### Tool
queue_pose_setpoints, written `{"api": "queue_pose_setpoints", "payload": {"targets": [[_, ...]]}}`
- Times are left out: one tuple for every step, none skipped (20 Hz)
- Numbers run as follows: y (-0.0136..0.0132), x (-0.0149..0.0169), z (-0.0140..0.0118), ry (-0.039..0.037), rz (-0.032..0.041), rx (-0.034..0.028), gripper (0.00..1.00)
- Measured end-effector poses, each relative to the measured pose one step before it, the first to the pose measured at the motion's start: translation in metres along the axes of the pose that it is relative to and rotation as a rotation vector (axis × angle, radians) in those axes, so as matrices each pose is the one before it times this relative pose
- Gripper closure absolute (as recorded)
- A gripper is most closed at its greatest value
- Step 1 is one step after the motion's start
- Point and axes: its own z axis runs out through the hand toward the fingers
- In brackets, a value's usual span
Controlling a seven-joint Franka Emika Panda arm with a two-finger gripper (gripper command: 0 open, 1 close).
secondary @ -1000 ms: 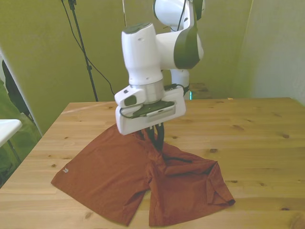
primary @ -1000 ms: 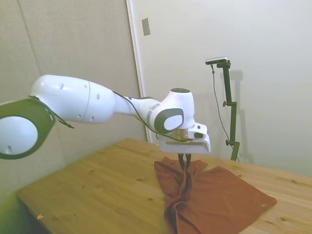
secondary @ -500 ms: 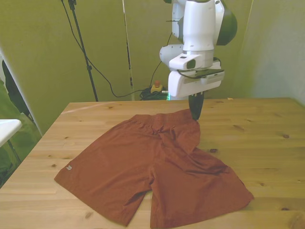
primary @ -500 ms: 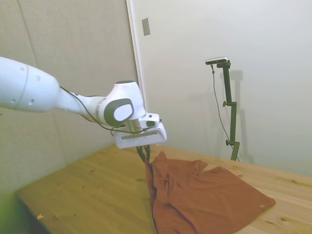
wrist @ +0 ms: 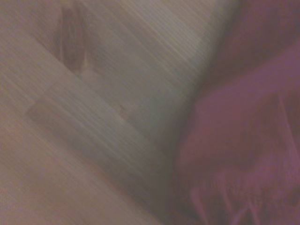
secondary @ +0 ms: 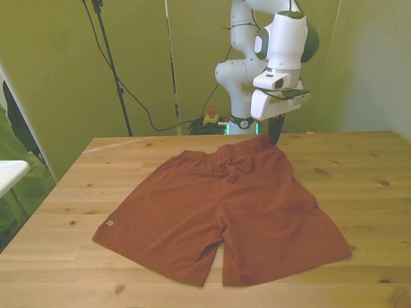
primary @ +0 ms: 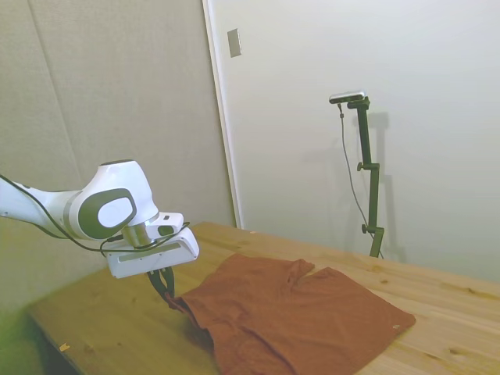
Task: Unfold the shorts
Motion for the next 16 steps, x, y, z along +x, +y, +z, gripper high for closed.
{"api": "queue_pose_setpoints", "payload": {"targets": [[0.00005, -0.00045, 0.00050, -0.00110, 0.00042, 0.00030, 0.00], [0.00025, 0.00006, 0.00025, -0.00060, 0.00061, 0.00011, 0.00], [0.00032, 0.00004, 0.00012, -0.00028, 0.00092, 0.00008, 0.00], [-0.00003, -0.00003, 0.00002, -0.00025, 0.00148, 0.00005, 0.00], [-0.00001, -0.00009, 0.00009, -0.00099, 0.00278, 0.00039, 0.00], [0.00000, -0.00011, 0.00008, -0.00112, 0.00175, 0.00043, 0.00], [0.00000, -0.00007, 0.00004, -0.00039, 0.00163, 0.00016, 0.00], [-0.00001, -0.00003, -0.00006, 0.00009, 0.00230, 0.00009, 0.00], [-0.00011, -0.00011, -0.00031, 0.00011, 0.00253, 0.00035, 0.00], [-0.00021, -0.00037, -0.00082, 0.00000, 0.00083, 0.00073, 0.00], [-0.00034, -0.00058, -0.00158, 0.00197, 0.00012, 0.00001, 0.00], [-0.00042, -0.00089, -0.00214, 0.00334, -0.00002, -0.00020, 0.00], [-0.00068, -0.00140, -0.00316, 0.00281, 0.00030, -0.00089, 0.00], [-0.00116, -0.00199, -0.00398, 0.00038, 0.00109, -0.00216, 0.00], [-0.00179, -0.00210, -0.00453, 0.00210, 0.00279, -0.00215, 0.00], [-0.00206, -0.00247, -0.00511, 0.00253, 0.00307, -0.00246, 0.00]]}}
